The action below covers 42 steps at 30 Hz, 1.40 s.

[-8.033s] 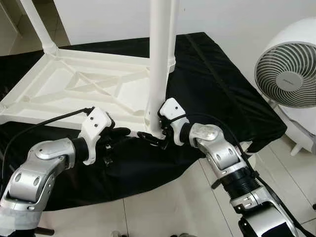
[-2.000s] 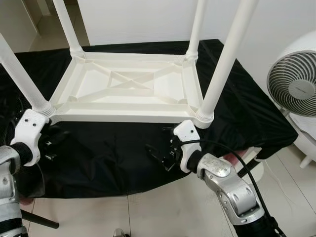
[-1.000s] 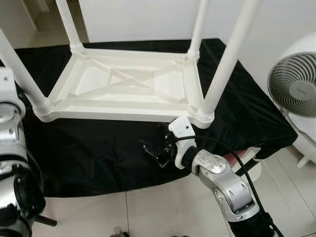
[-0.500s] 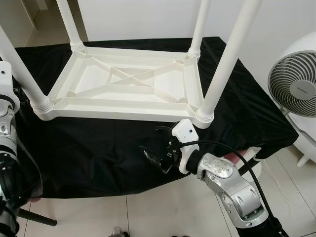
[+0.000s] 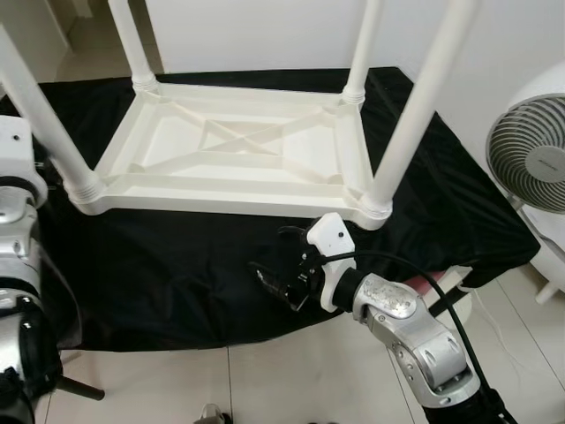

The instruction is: Building children table

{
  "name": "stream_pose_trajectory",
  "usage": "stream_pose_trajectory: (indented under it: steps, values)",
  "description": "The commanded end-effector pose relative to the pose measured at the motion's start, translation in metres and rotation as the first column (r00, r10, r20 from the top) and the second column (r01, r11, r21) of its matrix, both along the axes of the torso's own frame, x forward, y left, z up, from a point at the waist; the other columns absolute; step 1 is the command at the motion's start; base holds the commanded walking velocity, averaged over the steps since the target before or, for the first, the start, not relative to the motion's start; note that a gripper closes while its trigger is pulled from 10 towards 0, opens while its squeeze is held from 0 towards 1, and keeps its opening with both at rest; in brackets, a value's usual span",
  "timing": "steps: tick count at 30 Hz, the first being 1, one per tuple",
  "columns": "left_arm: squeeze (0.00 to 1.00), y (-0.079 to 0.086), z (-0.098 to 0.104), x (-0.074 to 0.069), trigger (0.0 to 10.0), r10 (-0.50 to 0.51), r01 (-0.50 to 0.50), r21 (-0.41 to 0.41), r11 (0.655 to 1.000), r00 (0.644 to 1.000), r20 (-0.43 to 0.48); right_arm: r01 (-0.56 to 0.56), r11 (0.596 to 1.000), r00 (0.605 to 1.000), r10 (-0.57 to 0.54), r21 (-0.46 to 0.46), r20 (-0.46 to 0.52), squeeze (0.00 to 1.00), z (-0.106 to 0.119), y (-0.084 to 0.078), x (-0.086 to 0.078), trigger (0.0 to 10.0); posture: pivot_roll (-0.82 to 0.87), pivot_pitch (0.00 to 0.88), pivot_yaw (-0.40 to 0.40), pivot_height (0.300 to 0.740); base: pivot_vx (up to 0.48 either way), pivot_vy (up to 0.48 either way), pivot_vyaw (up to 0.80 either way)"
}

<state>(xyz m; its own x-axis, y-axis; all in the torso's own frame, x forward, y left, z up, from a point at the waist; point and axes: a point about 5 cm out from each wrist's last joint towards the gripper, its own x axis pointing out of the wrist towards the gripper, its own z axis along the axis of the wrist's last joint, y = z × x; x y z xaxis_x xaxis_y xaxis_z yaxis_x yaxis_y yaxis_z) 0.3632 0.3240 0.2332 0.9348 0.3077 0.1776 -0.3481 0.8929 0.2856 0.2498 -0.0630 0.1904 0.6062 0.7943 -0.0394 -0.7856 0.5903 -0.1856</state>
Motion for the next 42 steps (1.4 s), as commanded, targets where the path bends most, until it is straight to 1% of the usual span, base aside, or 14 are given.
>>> stream_pose_trajectory:
  steps: [1, 6, 9, 12, 17, 21, 25, 27, 29, 31, 32, 36, 38, 42]
  values:
    - [0.00, -0.046, -0.015, 0.000, 10.0, -0.688, 0.706, -0.040, 0.707, 0.675, -0.266, -0.020, 1.000, 1.000, 0.020, -0.003, -0.008, 0.00, -0.001, 0.003, -0.001, 10.0, -0.07, 0.125, 0.022, 0.740, 0.000, 0.000, 0.00]
    - [0.00, -0.051, -0.014, -0.012, 10.0, -0.734, 0.761, -0.025, 0.648, 0.616, -0.286, -0.014, 1.000, 1.000, 0.014, -0.005, -0.012, 0.00, -0.002, 0.001, -0.002, 10.0, -0.07, 0.129, 0.028, 0.740, 0.000, 0.000, 0.00]
    - [0.00, -0.056, -0.015, -0.036, 10.0, -0.767, 0.819, 0.004, 0.574, 0.540, -0.347, -0.008, 1.000, 1.000, 0.008, -0.008, -0.015, 0.00, -0.003, -0.001, -0.001, 10.0, -0.07, 0.129, 0.028, 0.740, 0.000, 0.000, 0.00]
    - [0.00, -0.058, -0.015, -0.042, 10.0, -0.774, 0.828, 0.004, 0.560, 0.525, -0.355, -0.008, 1.000, 1.000, 0.008, -0.008, -0.015, 0.00, -0.004, -0.001, -0.001, 10.0, -0.07, 0.129, 0.028, 0.740, 0.000, 0.000, 0.00]
    - [0.00, -0.081, -0.007, -0.074, 10.0, -0.823, 0.878, -0.017, 0.478, 0.442, -0.357, -0.006, 1.000, 1.000, 0.006, -0.008, -0.015, 0.00, -0.004, 0.000, 0.002, 10.0, -0.04, 0.137, 0.032, 0.740, 0.000, 0.000, 0.00]
    - [0.00, -0.087, -0.004, -0.081, 10.0, -0.834, 0.884, -0.028, 0.467, 0.429, -0.347, -0.005, 1.000, 1.000, 0.005, -0.007, -0.015, 0.00, -0.004, 0.000, 0.002, 10.0, -0.04, 0.137, 0.032, 0.740, 0.000, 0.000, 0.00]
    - [0.00, -0.083, 0.005, -0.086, 10.0, -0.803, 0.841, -0.010, 0.542, 0.513, -0.304, 0.002, 1.000, 1.000, -0.002, -0.004, -0.015, 0.00, -0.005, 0.000, 0.003, 10.0, -0.04, 0.140, 0.035, 0.740, 0.000, 0.000, 0.00]
    - [0.00, -0.070, 0.004, -0.082, 10.0, -0.740, 0.778, 0.008, 0.628, 0.600, -0.303, 0.004, 1.000, 1.000, -0.004, -0.003, -0.016, 0.00, -0.005, 0.000, 0.003, 10.0, -0.04, 0.138, 0.040, 0.740, 0.000, 0.000, 0.00]
    - [0.00, -0.070, 0.004, -0.082, 10.0, -0.740, 0.778, 0.008, 0.628, 0.600, -0.303, 0.004, 1.000, 1.000, -0.004, -0.003, -0.016, 0.00, -0.005, 0.000, 0.003, 10.0, -0.04, 0.138, 0.040, 0.740, 0.000, 0.000, 0.00]
    - [0.00, -0.065, 0.003, -0.081, 10.0, -0.710, 0.751, 0.015, 0.660, 0.631, -0.314, 0.004, 1.000, 1.000, -0.004, -0.003, -0.017, 0.00, -0.005, 0.000, 0.003, 10.0, -0.04, 0.138, 0.040, 0.740, 0.000, 0.000, 0.00]
    - [0.00, -0.022, -0.007, -0.071, 10.0, -0.478, 0.552, 0.099, 0.828, 0.787, -0.391, 0.009, 1.000, 1.000, -0.009, -0.002, -0.019, 0.00, -0.006, 0.000, 0.003, 10.0, -0.05, 0.140, 0.041, 0.740, 0.000, 0.000, 0.00]
    - [0.00, 0.003, -0.008, -0.071, 10.0, -0.344, 0.441, 0.140, 0.887, 0.831, -0.437, 0.013, 1.000, 1.000, -0.013, -0.001, -0.021, 0.00, -0.006, -0.001, 0.002, 10.0, -0.05, 0.140, 0.041, 0.740, 0.000, 0.000, 0.00]
    - [0.00, 0.022, -0.007, -0.069, 10.0, -0.204, 0.307, 0.174, 0.936, 0.874, -0.442, 0.014, 1.000, 1.000, -0.014, -0.001, -0.021, 0.00, -0.006, -0.001, 0.003, 10.0, -0.05, 0.142, 0.042, 0.740, 0.000, 0.000, 0.00]
    - [0.00, 0.037, -0.005, -0.067, 10.0, -0.076, 0.173, 0.195, 0.965, 0.903, -0.423, 0.015, 1.000, 1.000, -0.015, 0.001, -0.023, 0.00, -0.006, -0.001, 0.003, 10.0, -0.05, 0.142, 0.042, 0.740, 0.000, 0.000, 0.00]
